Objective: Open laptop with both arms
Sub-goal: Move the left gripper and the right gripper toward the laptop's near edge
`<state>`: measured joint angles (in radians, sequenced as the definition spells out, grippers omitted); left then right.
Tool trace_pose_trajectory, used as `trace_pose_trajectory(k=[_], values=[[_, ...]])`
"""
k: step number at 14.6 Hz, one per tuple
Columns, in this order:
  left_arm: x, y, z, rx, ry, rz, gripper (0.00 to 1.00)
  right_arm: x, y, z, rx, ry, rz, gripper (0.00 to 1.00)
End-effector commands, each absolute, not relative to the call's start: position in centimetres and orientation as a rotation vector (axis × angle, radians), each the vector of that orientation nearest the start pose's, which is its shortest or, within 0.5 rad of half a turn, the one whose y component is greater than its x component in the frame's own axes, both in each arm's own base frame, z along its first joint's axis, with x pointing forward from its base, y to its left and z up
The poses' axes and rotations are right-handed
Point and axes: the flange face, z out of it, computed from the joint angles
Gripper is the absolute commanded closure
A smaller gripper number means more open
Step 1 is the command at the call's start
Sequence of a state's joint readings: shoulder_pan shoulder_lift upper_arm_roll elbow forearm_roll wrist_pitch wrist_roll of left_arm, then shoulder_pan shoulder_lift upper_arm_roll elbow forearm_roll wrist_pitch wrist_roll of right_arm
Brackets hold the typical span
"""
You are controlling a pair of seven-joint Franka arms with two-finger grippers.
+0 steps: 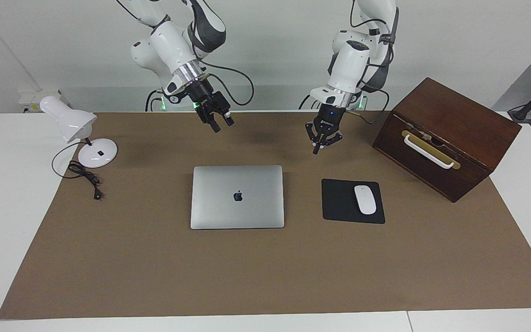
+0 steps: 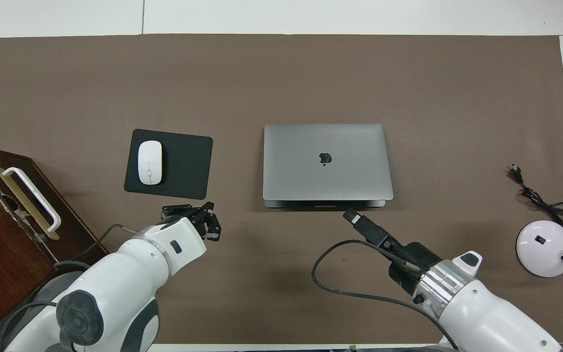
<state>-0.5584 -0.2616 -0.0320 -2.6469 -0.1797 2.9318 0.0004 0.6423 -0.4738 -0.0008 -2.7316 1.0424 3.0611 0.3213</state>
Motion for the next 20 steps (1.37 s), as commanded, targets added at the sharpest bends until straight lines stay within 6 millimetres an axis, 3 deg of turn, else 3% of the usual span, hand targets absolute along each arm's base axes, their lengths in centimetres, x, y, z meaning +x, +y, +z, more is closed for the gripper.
trace_pose_trajectory(k=[1,4,8,12,16,20], values=[[37.7,-25.7,36.6,-3.183,0.719,-0.899,1.00,35.6,17.4,42.6,-2.172,0.876,-0.503,0.00],[37.3,-27.0,35.0,-3.164,0.761,-0.946,1.00,35.5,17.1,41.4,-2.129,0.979,-0.461,0.00],[35.9,-28.9,33.7,-3.145,0.841,-0.993,1.00,35.0,18.4,39.2,-2.134,1.050,-0.419,0.00],[33.9,-29.9,32.9,-3.138,0.910,-0.981,1.00,35.2,18.7,38.1,-2.149,1.074,-0.395,0.00],[33.4,-30.6,32.4,-3.131,0.940,-0.992,1.00,35.8,19.3,37.9,-2.154,1.074,-0.384,0.00],[32.9,-31.9,28.1,-3.091,0.972,-1.090,1.00,37.2,20.4,37.1,-2.170,1.086,-0.379,0.00]])
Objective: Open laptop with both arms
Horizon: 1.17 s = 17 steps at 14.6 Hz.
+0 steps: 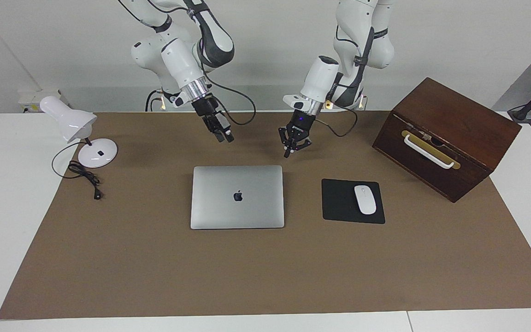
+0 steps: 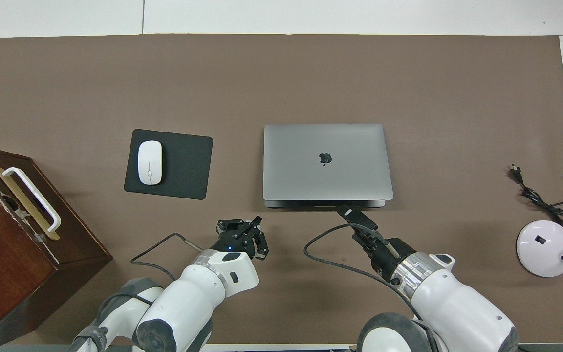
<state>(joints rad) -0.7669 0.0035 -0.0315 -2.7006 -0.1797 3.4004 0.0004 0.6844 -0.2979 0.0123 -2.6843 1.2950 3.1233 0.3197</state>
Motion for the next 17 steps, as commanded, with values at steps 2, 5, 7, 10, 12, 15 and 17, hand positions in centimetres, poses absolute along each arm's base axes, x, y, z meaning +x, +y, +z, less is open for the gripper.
trace_pose_trajectory(k=[2,5,7,10,12,15,17], values=[[32.9,-32.0,28.1,-3.093,0.972,-1.089,1.00,37.6,20.8,36.8,-2.177,1.088,-0.371,0.00],[33.3,-32.2,28.3,-3.095,0.965,-1.101,1.00,38.2,21.2,35.8,-2.195,1.100,-0.363,0.00],[34.1,-32.7,28.8,-3.094,0.958,-1.126,1.00,38.9,21.7,35.3,-2.203,1.106,-0.358,0.00],[35.3,-34.0,28.6,-3.090,0.970,-1.144,1.00,39.5,22.1,34.7,-2.210,1.112,-0.354,0.00],[36.0,-34.5,28.6,-3.089,0.966,-1.157,1.00,39.9,22.2,34.3,-2.216,1.119,-0.351,0.00],[37.2,-34.7,28.7,-3.065,1.000,-1.175,1.00,40.7,22.3,33.7,-2.233,1.110,-0.358,0.00],[38.1,-34.2,28.5,-3.053,1.002,-1.176,1.00,41.3,22.0,33.8,-2.226,1.120,-0.364,0.00]])
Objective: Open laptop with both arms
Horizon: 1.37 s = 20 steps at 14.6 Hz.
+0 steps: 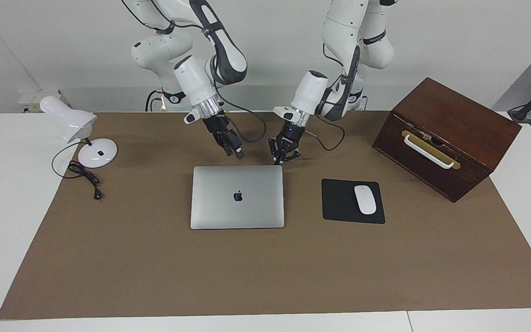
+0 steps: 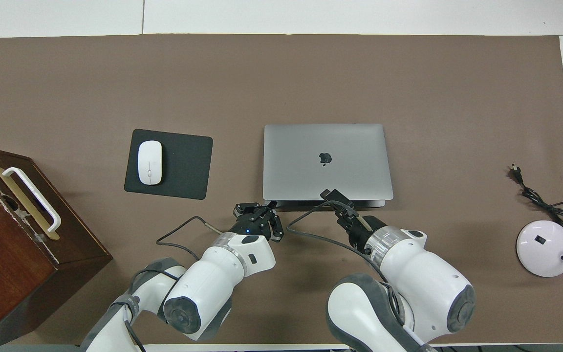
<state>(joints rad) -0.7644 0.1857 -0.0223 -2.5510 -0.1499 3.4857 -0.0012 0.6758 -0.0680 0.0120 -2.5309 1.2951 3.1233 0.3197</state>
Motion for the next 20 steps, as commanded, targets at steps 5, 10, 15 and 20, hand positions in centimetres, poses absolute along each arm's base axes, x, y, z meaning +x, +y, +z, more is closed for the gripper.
trace_pose_trajectory(k=[5,10,15,20], values=[[39.5,-33.9,28.1,-3.037,1.008,-1.183,1.00,41.7,21.5,33.8,-2.235,1.107,-0.379,0.00],[40.7,-33.9,27.0,-3.020,1.033,-1.170,1.00,42.2,21.5,34.1,-2.225,1.109,-0.374,0.00],[41.4,-33.9,26.6,-3.011,1.045,-1.169,1.00,42.3,21.5,34.1,-2.223,1.109,-0.373,0.00],[41.1,-34.0,25.6,-3.010,1.065,-1.137,1.00,43.1,22.0,34.1,-2.217,1.109,-0.376,0.00]])
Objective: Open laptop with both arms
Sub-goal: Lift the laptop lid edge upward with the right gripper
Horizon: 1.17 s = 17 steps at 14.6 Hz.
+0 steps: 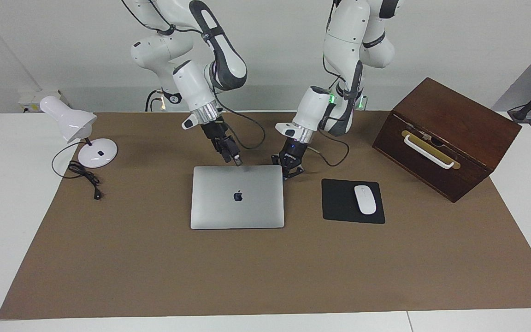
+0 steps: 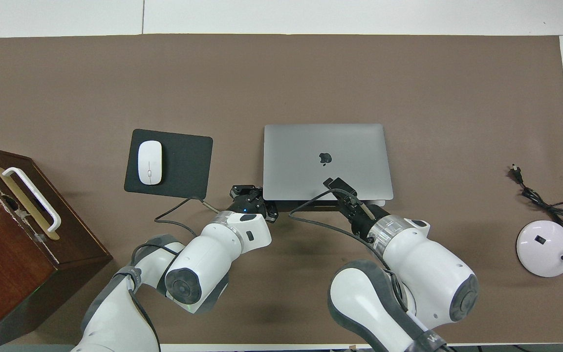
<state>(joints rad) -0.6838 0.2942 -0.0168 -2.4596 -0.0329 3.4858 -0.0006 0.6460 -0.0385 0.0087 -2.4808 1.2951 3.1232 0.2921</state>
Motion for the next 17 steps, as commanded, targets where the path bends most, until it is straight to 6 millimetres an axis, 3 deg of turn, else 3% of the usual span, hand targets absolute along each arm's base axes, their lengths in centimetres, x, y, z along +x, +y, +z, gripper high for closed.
trace_pose_trajectory(k=[1,6,13,17], values=[[41.1,-34.0,25.6,-3.010,1.066,-1.139,1.00,43.2,22.1,34.2,-2.215,1.108,-0.377,0.00],[40.9,-34.3,25.5,-3.009,1.076,-1.136,1.00,42.2,22.4,34.0,-2.205,1.126,-0.362,0.00],[40.7,-34.3,24.8,-3.009,1.083,-1.118,1.00,43.0,22.1,32.5,-2.238,1.124,-0.357,0.00],[40.7,-34.3,24.8,-3.009,1.083,-1.118,1.00,44.0,22.6,33.0,-2.229,1.107,-0.373,0.00]])
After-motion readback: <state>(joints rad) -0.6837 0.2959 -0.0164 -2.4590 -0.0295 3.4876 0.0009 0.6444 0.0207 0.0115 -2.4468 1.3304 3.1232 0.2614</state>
